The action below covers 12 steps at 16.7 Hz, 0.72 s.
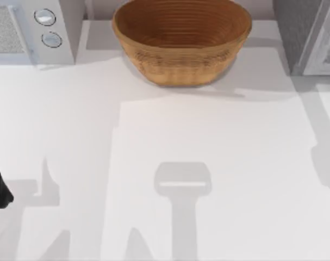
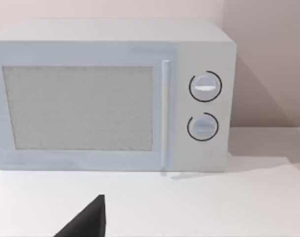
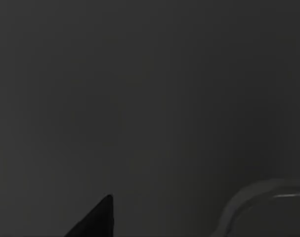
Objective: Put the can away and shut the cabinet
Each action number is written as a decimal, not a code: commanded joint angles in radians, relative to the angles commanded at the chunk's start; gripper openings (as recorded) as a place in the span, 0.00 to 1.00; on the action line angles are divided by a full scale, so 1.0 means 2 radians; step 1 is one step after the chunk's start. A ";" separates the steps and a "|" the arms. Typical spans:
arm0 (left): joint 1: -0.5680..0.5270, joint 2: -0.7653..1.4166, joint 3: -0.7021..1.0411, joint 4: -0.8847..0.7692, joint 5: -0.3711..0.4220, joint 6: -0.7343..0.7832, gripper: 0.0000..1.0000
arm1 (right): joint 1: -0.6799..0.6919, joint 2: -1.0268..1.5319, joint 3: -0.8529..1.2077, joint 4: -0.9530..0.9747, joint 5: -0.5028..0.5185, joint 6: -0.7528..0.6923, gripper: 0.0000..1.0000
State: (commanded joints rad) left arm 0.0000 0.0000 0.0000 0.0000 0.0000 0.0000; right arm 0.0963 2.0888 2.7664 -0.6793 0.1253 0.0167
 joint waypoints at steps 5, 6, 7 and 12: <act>0.000 0.000 0.000 0.000 0.000 0.000 1.00 | 0.001 -0.005 -0.004 0.003 -0.001 0.000 1.00; 0.000 0.000 0.000 0.000 0.000 0.000 1.00 | 0.000 -0.015 -0.013 0.010 -0.002 0.000 1.00; 0.000 0.000 0.000 0.000 0.000 0.000 1.00 | -0.001 -0.030 -0.028 0.018 -0.004 0.000 1.00; 0.000 0.000 0.000 0.000 0.000 0.000 1.00 | -0.006 -0.169 -0.178 0.079 -0.025 -0.011 1.00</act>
State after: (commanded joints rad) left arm 0.0000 0.0000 0.0000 0.0000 0.0000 0.0000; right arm 0.0836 1.7500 2.4102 -0.5203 0.0750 -0.0054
